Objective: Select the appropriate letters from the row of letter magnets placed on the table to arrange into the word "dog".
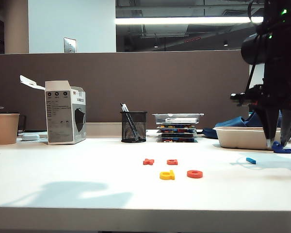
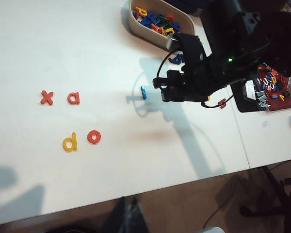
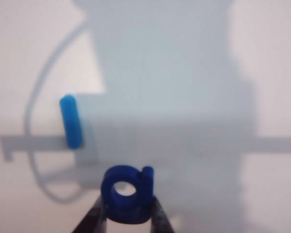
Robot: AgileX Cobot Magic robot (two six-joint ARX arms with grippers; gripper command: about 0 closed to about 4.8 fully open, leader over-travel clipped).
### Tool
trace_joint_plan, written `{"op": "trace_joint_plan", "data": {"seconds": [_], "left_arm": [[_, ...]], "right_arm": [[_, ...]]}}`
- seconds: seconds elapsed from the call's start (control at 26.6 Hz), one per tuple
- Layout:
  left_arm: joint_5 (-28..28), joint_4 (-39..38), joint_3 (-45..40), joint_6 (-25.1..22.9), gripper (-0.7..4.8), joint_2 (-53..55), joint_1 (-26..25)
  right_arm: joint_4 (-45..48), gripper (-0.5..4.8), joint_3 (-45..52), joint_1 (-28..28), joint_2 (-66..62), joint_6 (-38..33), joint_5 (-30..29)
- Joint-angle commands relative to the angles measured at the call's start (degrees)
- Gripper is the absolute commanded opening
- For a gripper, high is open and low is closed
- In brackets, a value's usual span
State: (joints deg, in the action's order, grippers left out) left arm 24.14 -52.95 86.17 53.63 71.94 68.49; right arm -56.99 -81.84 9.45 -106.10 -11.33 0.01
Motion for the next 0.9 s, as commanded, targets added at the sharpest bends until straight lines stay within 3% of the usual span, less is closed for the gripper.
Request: {"op": "trace_joint_plan", "data": {"seconds": [0.04, 0.56, 0.9], "left_arm": [[0.28, 0.33, 0.13, -0.09, -0.05, -0.13, -0.02], [0.28, 0.33, 0.13, -0.09, -0.05, -0.13, 0.00], [0.28, 0.33, 0.13, -0.09, -0.05, -0.13, -0.02]], "right_arm": [[-2.75, 0.84, -0.11, 1.03, 1.20, -1.88, -0.37], [-2.36, 0.84, 1.31, 11.37, 1.38, -8.15, -3.45], [2.62, 0.84, 7.34, 14.40, 1.38, -11.26, -5.01]]}}
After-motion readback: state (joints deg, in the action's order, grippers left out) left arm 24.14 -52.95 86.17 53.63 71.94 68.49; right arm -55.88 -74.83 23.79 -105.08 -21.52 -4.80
